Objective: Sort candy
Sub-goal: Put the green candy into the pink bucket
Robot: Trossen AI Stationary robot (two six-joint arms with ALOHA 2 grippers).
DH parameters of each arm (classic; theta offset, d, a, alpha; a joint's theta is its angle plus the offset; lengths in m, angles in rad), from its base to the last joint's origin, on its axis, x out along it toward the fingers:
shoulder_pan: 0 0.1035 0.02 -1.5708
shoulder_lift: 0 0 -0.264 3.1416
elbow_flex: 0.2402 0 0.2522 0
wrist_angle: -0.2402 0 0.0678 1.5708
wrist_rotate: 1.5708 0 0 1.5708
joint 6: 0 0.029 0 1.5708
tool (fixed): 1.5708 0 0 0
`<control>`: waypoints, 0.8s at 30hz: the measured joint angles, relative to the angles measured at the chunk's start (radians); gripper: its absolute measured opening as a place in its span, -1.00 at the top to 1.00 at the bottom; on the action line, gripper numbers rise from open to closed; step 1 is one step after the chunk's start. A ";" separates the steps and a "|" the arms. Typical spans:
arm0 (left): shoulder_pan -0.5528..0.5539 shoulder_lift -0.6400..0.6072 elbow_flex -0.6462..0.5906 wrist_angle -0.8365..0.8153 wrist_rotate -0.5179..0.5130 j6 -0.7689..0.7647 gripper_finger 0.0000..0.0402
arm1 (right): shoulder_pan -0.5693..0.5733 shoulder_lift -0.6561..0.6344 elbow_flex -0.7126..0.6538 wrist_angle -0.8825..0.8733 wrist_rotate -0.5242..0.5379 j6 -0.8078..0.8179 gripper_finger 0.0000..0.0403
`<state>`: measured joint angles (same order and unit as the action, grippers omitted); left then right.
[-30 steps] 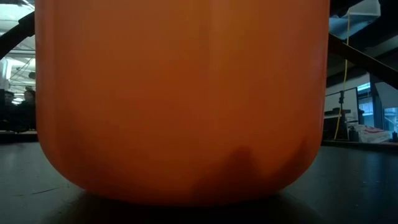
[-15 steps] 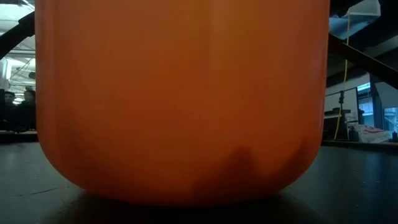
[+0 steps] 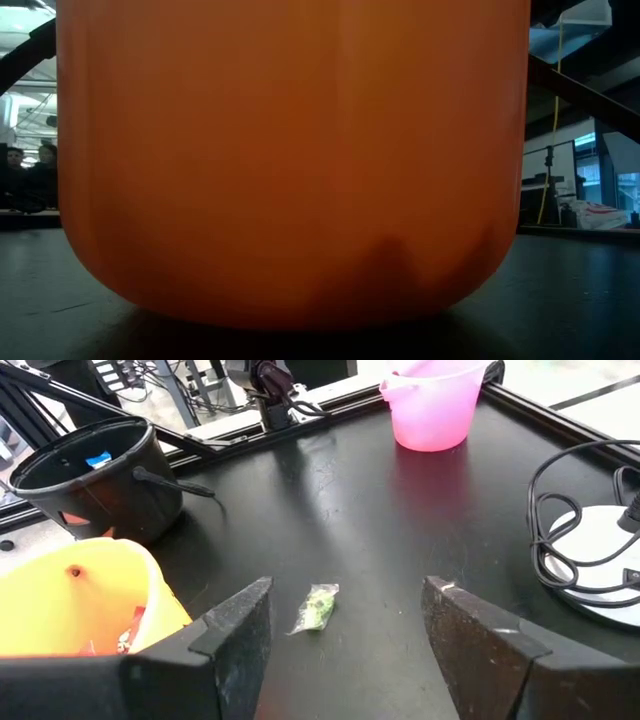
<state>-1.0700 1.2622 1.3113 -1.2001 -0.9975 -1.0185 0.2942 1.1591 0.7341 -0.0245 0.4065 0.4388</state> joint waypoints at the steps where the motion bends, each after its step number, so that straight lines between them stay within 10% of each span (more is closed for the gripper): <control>1: 0.013 -0.016 0.000 0.004 -0.030 0.041 0.39 | 0.000 0.000 0.000 0.000 0.000 0.000 -0.22; 9: 0.173 -0.098 0.000 0.216 -0.069 0.445 0.39 | 0.000 0.000 0.000 0.033 -0.010 0.010 -0.22; 17: 0.458 -0.103 -0.095 0.786 0.428 1.012 0.39 | 0.000 -0.009 -0.001 0.217 -0.170 -0.170 -0.22; 24: 0.731 -0.113 -0.197 0.989 0.689 1.127 0.39 | -0.064 -0.112 0.045 0.215 -0.415 -0.224 -0.22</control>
<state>-0.3386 1.1488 1.1142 -0.2112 -0.3087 0.1087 0.2306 1.0476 0.7792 0.1904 -0.0088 0.2151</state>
